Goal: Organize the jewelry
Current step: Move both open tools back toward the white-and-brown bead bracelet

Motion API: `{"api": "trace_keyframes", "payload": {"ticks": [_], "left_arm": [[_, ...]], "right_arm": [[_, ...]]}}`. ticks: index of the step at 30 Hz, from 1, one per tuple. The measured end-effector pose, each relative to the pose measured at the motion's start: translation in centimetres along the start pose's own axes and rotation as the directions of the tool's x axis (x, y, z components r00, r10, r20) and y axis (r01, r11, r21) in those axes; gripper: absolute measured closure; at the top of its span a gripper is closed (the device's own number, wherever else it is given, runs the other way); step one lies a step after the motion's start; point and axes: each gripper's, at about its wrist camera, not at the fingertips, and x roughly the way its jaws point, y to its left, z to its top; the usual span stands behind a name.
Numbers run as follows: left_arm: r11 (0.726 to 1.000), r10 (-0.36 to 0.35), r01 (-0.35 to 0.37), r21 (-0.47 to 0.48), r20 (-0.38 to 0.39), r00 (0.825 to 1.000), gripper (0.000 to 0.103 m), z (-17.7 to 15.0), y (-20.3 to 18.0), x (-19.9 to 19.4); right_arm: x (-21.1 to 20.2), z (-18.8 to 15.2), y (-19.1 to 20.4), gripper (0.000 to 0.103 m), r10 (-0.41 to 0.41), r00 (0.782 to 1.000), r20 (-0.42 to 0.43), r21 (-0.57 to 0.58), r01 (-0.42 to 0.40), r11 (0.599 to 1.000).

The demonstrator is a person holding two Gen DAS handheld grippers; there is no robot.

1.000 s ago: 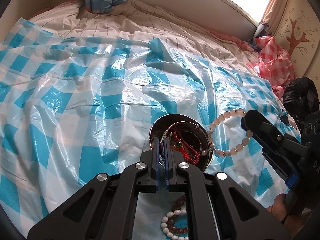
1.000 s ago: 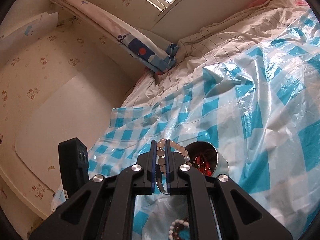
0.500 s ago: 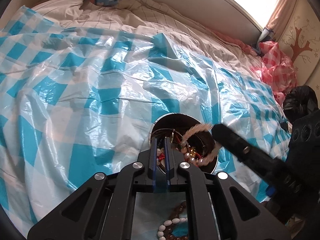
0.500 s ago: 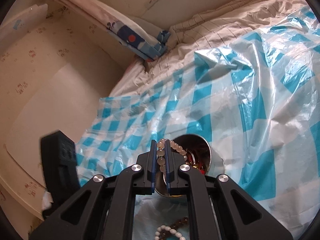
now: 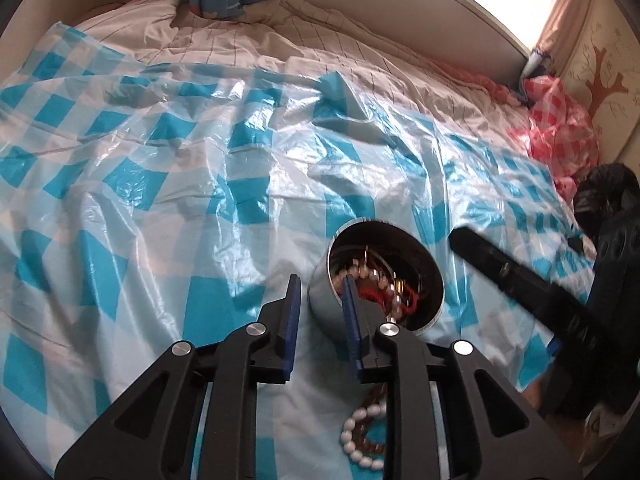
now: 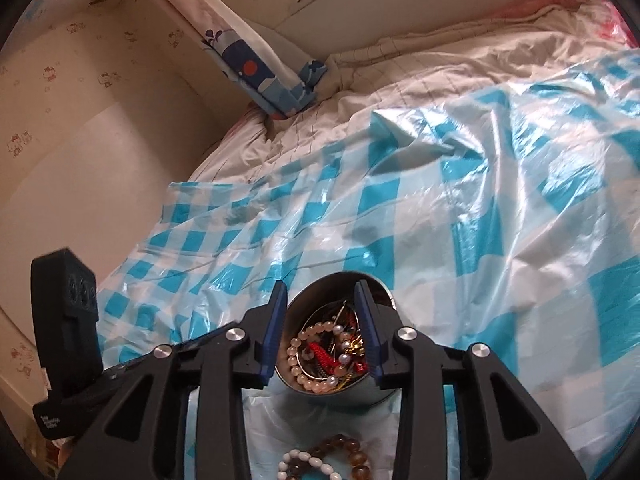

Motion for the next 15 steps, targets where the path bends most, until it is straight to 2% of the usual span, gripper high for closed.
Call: {"api": "trace_keyframes", "payload": {"ticks": [5, 9, 15], "left_arm": [[0.994, -0.001, 0.01, 0.107, -0.091, 0.996, 0.083, -2.1, -1.1, 0.1], [0.976, 0.002, 0.034, 0.217, -0.165, 0.986, 0.083, -4.3, -2.6, 0.5], [0.965, 0.017, 0.04, 0.258, -0.213, 0.977, 0.082, -6.0, -2.9, 1.5]], "right_arm": [[-2.6, -0.4, -0.5, 0.066, -0.054, 0.999, -0.007, 0.015, 0.054, 0.998], [-3.9, -1.4, -1.3, 0.066, -0.111, 0.991, -0.078, 0.01, 0.112, 0.994], [-3.5, -4.1, -1.2, 0.066, -0.142, 0.969, -0.203, -0.022, 0.141, 0.99]]}}
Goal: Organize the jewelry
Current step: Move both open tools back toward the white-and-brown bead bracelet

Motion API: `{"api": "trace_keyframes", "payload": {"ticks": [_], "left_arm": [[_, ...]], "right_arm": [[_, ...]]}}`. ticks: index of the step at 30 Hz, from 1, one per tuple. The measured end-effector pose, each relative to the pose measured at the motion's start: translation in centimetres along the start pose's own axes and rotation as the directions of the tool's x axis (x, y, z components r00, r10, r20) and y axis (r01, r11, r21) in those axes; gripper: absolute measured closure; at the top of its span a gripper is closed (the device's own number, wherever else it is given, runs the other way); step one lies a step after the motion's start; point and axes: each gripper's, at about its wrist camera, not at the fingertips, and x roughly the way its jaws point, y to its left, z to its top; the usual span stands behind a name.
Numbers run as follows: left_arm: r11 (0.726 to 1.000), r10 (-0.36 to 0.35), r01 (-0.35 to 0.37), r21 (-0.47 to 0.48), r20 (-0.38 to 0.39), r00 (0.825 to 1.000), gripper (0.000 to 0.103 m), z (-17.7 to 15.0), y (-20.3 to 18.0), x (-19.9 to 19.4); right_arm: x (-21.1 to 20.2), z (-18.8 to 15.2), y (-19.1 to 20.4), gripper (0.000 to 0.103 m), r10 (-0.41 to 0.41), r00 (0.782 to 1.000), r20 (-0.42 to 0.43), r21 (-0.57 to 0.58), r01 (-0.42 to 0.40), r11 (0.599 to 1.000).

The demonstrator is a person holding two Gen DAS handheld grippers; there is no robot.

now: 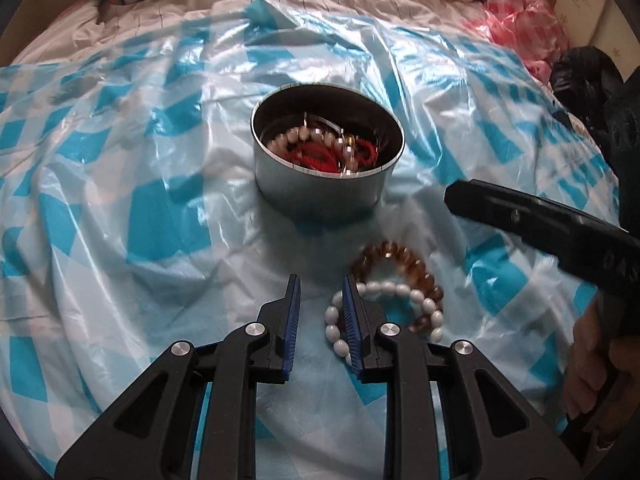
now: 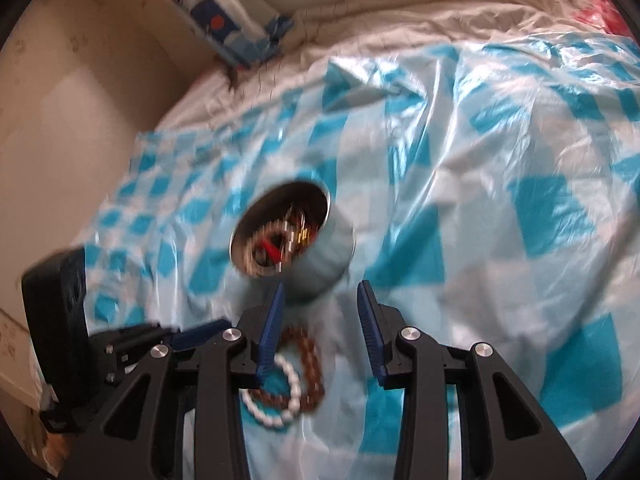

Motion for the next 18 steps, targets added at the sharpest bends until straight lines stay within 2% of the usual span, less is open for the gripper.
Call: {"api": "trace_keyframes", "payload": {"ticks": [5, 11, 18], "left_arm": [[1.0, -0.013, 0.012, 0.005, 0.025, 1.0, 0.073, -0.4, -0.3, 0.0], [0.999, -0.023, 0.021, 0.036, 0.054, 0.998, 0.066, -0.8, -0.5, -1.1], [0.997, -0.036, 0.033, 0.065, 0.048, 0.998, 0.066, -1.2, -1.1, -0.2]], "right_arm": [[0.9, -1.1, 1.2, 0.066, -0.018, 0.998, -0.052, -0.06, 0.014, 0.998], [1.8, -1.3, 1.0, 0.066, -0.039, 0.996, -0.083, -0.065, 0.034, 0.997], [2.4, -1.4, 1.2, 0.064, -0.074, 0.992, -0.098, -0.092, 0.065, 0.994]]}}
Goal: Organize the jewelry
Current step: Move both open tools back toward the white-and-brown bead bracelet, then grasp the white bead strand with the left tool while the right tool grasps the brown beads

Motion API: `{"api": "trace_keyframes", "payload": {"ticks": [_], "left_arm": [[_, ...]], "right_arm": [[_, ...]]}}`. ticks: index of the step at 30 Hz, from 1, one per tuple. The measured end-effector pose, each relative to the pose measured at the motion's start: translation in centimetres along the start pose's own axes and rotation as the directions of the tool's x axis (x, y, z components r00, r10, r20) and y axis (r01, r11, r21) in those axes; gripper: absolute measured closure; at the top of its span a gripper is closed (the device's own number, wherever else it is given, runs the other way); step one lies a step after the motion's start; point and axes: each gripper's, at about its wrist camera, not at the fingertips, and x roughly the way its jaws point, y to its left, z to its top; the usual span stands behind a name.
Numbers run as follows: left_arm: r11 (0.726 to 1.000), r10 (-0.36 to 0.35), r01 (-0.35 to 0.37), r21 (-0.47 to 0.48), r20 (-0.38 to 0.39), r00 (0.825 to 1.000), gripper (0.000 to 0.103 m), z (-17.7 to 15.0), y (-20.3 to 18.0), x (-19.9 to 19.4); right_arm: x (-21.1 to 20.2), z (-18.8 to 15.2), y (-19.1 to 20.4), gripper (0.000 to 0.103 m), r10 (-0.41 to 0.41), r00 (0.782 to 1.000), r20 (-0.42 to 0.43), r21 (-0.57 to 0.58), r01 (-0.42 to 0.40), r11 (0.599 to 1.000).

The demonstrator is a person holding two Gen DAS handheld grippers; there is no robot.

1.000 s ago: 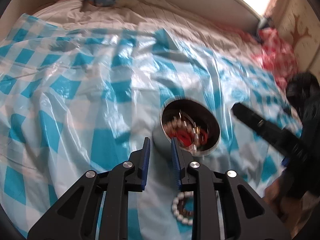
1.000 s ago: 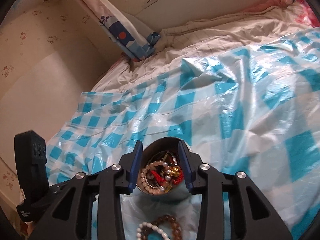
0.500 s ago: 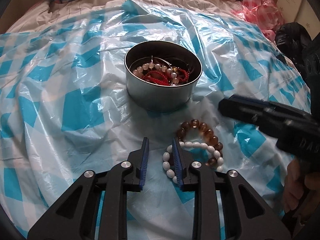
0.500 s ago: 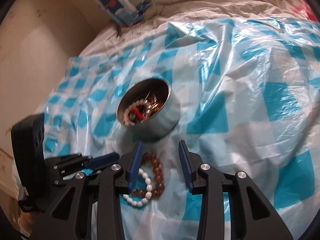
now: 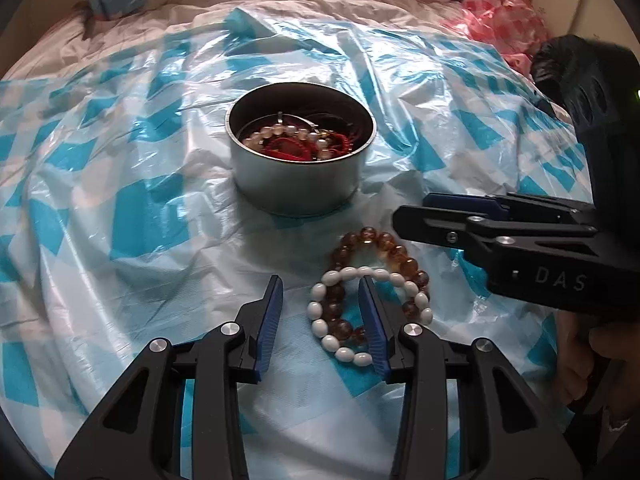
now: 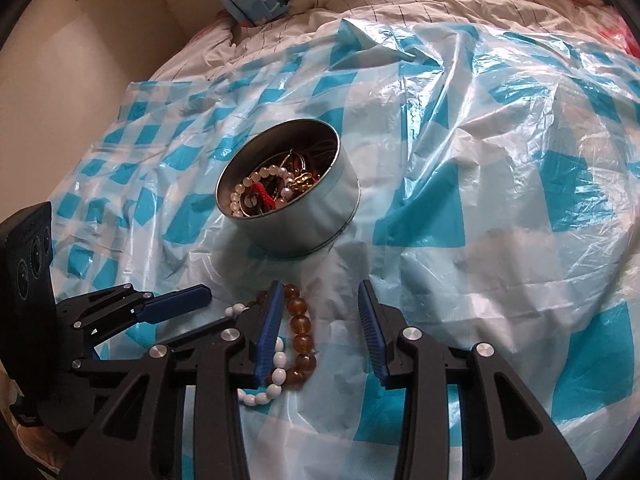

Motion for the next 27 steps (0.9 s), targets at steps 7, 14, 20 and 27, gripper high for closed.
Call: {"api": "trace_keyframes", "payload": {"ticks": [7, 14, 20, 27], "left_arm": [[1.0, -0.013, 0.013, 0.012, -0.012, 1.0, 0.097, -0.6, 0.2, -0.9], [1.0, 0.017, -0.017, -0.008, -0.027, 0.999, 0.096, -1.4, 2.5, -2.5], [0.998, 0.068, -0.068, 0.007, -0.019, 0.998, 0.084, -1.3, 2.1, -2.2], [0.983, 0.155, -0.15, 0.101, -0.045, 0.987, 0.09, -1.6, 0.6, -0.7]], "right_arm": [[0.6, 0.0, -0.2, 0.06, -0.005, 1.0, -0.019, 0.003, 0.005, 1.0], [1.0, -0.3, 0.4, 0.058, -0.045, 0.999, -0.03, -0.038, 0.044, 0.998], [1.3, -0.5, 1.1, 0.055, -0.079, 0.996, -0.031, -0.09, 0.076, 0.993], [1.8, -1.0, 2.4, 0.054, -0.151, 0.988, -0.025, -0.18, 0.144, 0.973]]}}
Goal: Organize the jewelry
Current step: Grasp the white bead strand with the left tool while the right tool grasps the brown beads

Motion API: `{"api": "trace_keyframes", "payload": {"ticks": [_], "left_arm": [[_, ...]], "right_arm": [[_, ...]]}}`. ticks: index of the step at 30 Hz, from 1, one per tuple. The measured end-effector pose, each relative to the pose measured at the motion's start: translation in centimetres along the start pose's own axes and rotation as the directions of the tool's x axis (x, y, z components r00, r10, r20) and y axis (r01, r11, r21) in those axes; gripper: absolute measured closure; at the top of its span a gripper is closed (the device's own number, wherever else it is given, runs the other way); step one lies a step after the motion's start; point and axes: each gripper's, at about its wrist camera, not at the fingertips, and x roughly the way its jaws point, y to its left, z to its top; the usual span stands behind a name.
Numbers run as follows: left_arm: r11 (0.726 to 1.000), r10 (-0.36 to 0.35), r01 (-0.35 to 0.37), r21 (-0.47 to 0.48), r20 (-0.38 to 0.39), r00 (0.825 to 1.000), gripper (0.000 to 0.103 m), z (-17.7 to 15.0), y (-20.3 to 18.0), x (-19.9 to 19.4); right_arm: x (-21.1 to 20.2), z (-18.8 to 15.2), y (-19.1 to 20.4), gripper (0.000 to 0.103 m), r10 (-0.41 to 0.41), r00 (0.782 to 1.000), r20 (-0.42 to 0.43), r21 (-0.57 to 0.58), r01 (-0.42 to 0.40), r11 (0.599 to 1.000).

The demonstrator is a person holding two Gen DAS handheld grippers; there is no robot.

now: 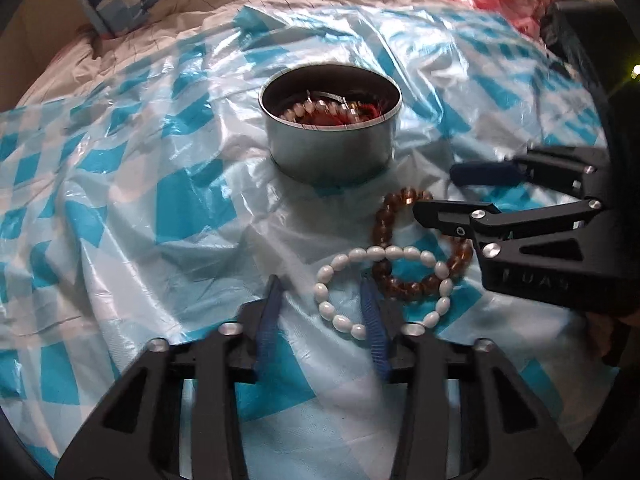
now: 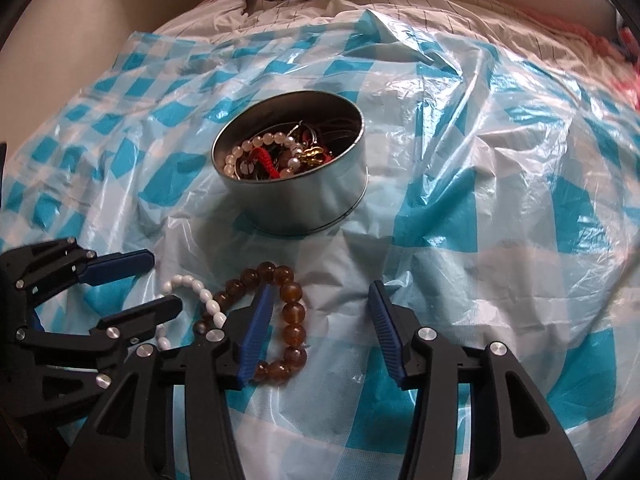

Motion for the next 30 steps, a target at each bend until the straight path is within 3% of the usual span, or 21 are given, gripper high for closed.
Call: {"api": "trace_keyframes", "payload": {"ticks": [2, 5, 8, 11, 12, 14, 16, 17, 18, 19, 23, 27, 30], "left_arm": [[1.0, -0.001, 0.001, 0.0, -0.007, 1.0, 0.096, 0.1, 0.3, -0.4], [1.0, 0.0, 0.0, -0.031, -0.002, 1.0, 0.096, 0.1, 1.3, -1.0], [0.999, -0.006, 0.006, -0.05, -0.004, 1.0, 0.096, 0.1, 1.9, -0.9], [0.999, -0.018, 0.017, -0.051, -0.008, 1.0, 0.094, 0.1, 1.7, -0.7], [0.999, -0.018, 0.017, -0.047, -0.014, 1.0, 0.087, 0.1, 1.6, -0.5], [0.999, -0.012, 0.011, -0.038, -0.022, 1.0, 0.081, -0.1, 1.1, 0.1], [1.0, 0.004, -0.005, -0.021, -0.026, 1.0, 0.083, -0.1, 0.6, 0.3], [1.0, -0.008, 0.007, -0.02, -0.028, 1.0, 0.095, 0.0, 0.6, 0.1], [1.0, -0.012, 0.011, -0.023, -0.023, 1.0, 0.096, 0.1, 0.6, -0.1], [0.999, -0.02, 0.02, -0.028, -0.014, 1.0, 0.096, 0.1, 0.7, -0.5], [0.994, -0.079, 0.081, -0.069, 0.029, 0.996, 0.096, 0.4, 1.3, -1.8], [0.982, -0.145, 0.154, -0.114, 0.078, 0.986, 0.096, 0.8, 2.0, -3.1], [0.968, -0.19, 0.205, -0.146, 0.11, 0.976, 0.096, 1.0, 2.6, -3.8]], "right_arm": [[0.3, -0.2, 0.9, 0.054, -0.049, 0.999, -0.006, -0.061, 0.048, 0.997], [0.7, -0.7, 1.8, 0.055, -0.139, 0.99, -0.009, -0.148, 0.136, 0.98], [0.1, -0.6, 0.9, 0.065, -0.137, 0.991, -0.007, -0.113, 0.135, 0.984], [-0.7, -0.3, 0.2, 0.068, -0.032, 0.999, 0.01, -0.059, 0.032, 0.998], [-0.6, -0.2, 0.3, 0.068, -0.013, 1.0, 0.006, -0.05, 0.013, 0.999], [0.2, -0.5, 1.1, 0.068, -0.054, 0.998, -0.018, -0.099, 0.052, 0.994], [0.7, -0.8, 2.4, 0.068, -0.122, 0.992, -0.012, -0.173, 0.119, 0.978], [0.8, -1.0, 2.9, 0.072, -0.147, 0.989, -0.004, -0.195, 0.144, 0.97], [0.8, -1.0, 2.8, 0.086, -0.149, 0.989, -0.003, -0.192, 0.146, 0.97], [0.7, -0.9, 2.5, 0.091, -0.136, 0.991, -0.007, -0.172, 0.133, 0.976], [-0.1, -0.5, -1.0, 0.091, 0.049, 0.999, -0.022, 0.039, -0.048, 0.998], [-1.0, -0.6, -2.9, 0.091, 0.183, 0.983, 0.013, 0.171, -0.182, 0.968], [-1.5, -1.1, -4.0, 0.091, 0.278, 0.959, 0.045, 0.252, -0.28, 0.926]]}}
